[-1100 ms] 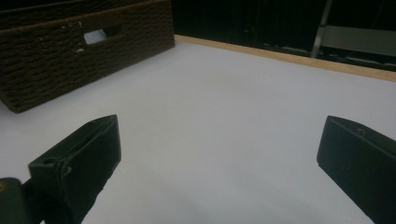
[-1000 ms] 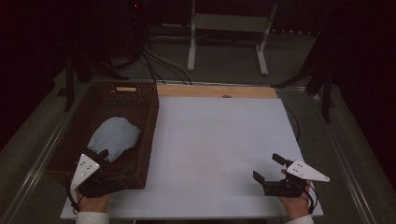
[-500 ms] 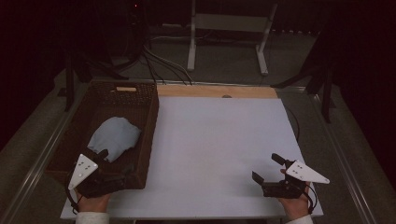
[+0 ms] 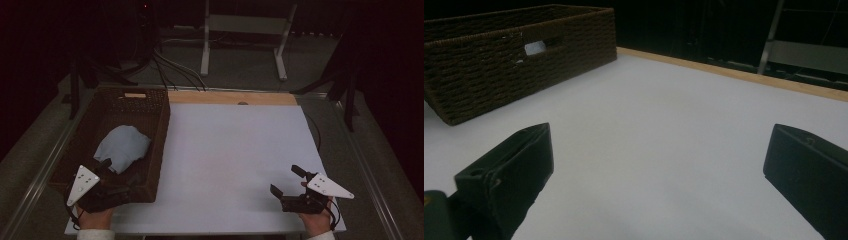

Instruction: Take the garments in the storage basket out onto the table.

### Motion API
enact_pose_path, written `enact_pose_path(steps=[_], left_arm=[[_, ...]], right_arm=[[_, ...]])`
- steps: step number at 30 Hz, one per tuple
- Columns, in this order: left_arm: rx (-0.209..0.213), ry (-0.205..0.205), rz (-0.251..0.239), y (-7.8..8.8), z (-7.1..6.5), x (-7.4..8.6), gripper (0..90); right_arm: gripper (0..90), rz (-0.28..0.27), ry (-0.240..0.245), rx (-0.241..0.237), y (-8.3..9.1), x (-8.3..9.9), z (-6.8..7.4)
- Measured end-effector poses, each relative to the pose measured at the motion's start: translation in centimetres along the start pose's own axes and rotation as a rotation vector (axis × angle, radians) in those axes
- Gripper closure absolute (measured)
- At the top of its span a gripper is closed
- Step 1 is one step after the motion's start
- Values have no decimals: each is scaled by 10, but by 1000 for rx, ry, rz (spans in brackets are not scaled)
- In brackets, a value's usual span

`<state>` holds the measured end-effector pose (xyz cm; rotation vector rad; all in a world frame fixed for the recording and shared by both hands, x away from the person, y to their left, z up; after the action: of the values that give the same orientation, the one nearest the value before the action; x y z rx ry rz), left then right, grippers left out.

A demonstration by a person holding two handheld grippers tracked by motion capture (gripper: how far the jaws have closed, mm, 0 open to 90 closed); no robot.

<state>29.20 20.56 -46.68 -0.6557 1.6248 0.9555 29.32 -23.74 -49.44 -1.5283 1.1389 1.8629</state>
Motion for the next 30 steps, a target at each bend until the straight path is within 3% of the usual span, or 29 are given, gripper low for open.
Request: enact_pose_path(steps=[4,8,20,30], left_arm=[[-8,-31,0,2,2,-1,4],[-7,-13,-15,4,4,-4,5],[-17,-11,30,6,8,-9,4],[-22,-31,76,-2,14,-14,4]], right_arm=[[0,2,13,6,-1,0,1],[0,1,12,6,-1,0,1],[0,1,7,9,-1,1,1],[0,7,2,10,-2,2,0]])
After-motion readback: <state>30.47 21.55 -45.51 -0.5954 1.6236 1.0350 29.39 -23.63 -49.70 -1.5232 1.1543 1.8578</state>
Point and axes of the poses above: each handheld gripper's, and its own axes: y roughly backward along the jaws, x roughly out of its underside, z roughly to its left, the point moved 10 cm from there along -y, roughly forward along the jaws, and after that the axes turned 4 degrees about x, right-handed, at the moved point
